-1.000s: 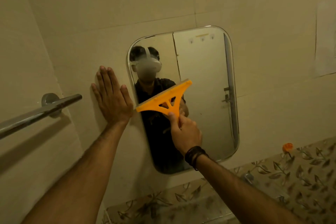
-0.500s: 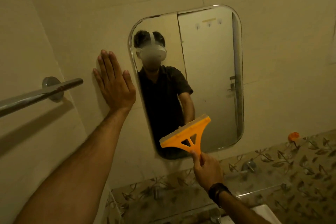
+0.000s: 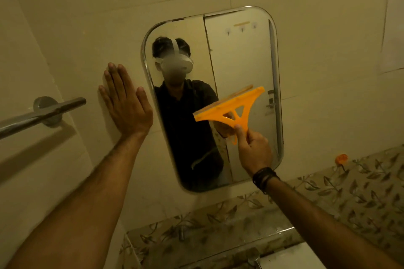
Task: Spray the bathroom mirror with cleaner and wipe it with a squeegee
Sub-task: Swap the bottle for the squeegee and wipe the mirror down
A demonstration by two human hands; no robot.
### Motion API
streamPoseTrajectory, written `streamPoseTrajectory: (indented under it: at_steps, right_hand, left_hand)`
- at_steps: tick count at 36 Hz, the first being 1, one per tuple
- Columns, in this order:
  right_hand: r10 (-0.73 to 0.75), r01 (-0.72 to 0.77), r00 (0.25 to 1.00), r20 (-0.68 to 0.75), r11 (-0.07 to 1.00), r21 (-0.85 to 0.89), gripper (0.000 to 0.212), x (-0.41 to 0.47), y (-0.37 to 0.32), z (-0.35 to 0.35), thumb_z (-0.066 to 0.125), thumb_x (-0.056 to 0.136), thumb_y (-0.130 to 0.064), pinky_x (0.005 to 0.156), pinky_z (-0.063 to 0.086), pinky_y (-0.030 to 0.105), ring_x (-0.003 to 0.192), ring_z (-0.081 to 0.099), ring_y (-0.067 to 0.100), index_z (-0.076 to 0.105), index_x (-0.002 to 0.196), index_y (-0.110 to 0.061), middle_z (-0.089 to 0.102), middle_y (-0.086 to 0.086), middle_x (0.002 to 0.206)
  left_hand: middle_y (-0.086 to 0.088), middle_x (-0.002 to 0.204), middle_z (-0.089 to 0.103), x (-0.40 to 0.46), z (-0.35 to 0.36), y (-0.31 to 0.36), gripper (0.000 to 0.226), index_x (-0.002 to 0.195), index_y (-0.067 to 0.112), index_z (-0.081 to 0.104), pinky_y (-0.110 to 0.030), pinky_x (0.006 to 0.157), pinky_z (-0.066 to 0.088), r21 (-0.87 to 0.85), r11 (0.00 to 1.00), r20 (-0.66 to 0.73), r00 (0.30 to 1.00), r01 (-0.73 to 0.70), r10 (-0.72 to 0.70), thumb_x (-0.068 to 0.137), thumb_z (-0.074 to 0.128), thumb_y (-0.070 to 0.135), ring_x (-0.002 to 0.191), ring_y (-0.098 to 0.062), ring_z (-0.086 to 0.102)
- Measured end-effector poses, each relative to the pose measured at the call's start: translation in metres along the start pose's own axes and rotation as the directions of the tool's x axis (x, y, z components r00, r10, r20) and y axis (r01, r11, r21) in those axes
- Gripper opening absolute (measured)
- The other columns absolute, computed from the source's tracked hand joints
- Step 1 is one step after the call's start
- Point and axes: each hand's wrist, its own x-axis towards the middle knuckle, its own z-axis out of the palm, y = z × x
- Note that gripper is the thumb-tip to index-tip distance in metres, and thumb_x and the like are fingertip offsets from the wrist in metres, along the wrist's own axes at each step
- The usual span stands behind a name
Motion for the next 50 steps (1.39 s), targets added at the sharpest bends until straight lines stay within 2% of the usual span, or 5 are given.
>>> streamPoseTrajectory:
  at_steps: [18,35,40,44,50]
  right_hand:
    - [0.273,-0.264,0.947,0.171,0.962,-0.072,0.055,-0.109,0.116,-0.004,0.033,0.087,-0.065,0.049,0.023,0.028,0.044,0.032,0.009,0.041,0.053,-0.022,0.035,-0.006,0.047]
    - [-0.020,0.019,0.995,0.095,1.000,0.010,0.049,-0.069,0.029,0.017,0.037,0.094,-0.062,0.043,0.026,0.032,0.044,0.039,0.013,0.044,0.060,-0.028,0.039,-0.006,0.048]
    - [-0.005,0.014,0.978,0.208,0.999,-0.039,0.057,-0.083,0.022,0.048,0.031,0.094,-0.065,0.046,0.028,0.027,0.043,0.038,0.010,0.050,0.067,-0.019,0.040,-0.007,0.049]
    - [0.056,-0.042,0.970,0.237,0.997,-0.065,0.046,-0.097,0.039,0.055,0.034,0.094,-0.062,0.047,0.024,0.021,0.044,0.043,0.008,0.043,0.060,-0.031,0.038,-0.009,0.048]
    - [0.138,-0.112,0.957,0.256,0.987,-0.113,0.056,-0.123,0.090,0.053,0.027,0.089,-0.071,0.047,0.030,0.031,0.044,0.035,0.007,0.046,0.060,-0.027,0.041,-0.007,0.050]
  left_hand:
    - [-0.017,0.172,0.010,-0.043,0.006,-0.002,0.067,0.164,0.006,0.006,-0.052,0.130,0.005,0.016,1.000,0.023,0.999,0.023,-0.023,0.109,0.023,0.040,0.160,-0.032,0.008]
    - [-0.016,0.172,0.008,-0.050,0.007,-0.005,0.068,0.164,0.007,0.006,-0.053,0.130,0.005,0.010,1.000,0.031,0.999,0.026,-0.026,0.108,0.024,0.040,0.161,-0.032,0.006]
    - [-0.016,0.172,0.009,-0.050,0.008,-0.007,0.068,0.164,0.007,0.007,-0.051,0.130,0.004,0.015,1.000,0.020,1.000,0.017,-0.017,0.108,0.026,0.040,0.160,-0.031,0.007]
    - [-0.017,0.172,0.010,-0.050,0.009,-0.008,0.068,0.164,0.006,0.008,-0.051,0.130,0.004,0.022,1.000,0.007,1.000,0.004,-0.004,0.108,0.030,0.038,0.160,-0.032,0.008]
    - [-0.018,0.172,0.012,-0.051,0.008,-0.008,0.067,0.164,0.005,0.010,-0.052,0.130,0.006,0.024,1.000,0.003,1.000,0.003,-0.003,0.109,0.029,0.038,0.160,-0.033,0.010]
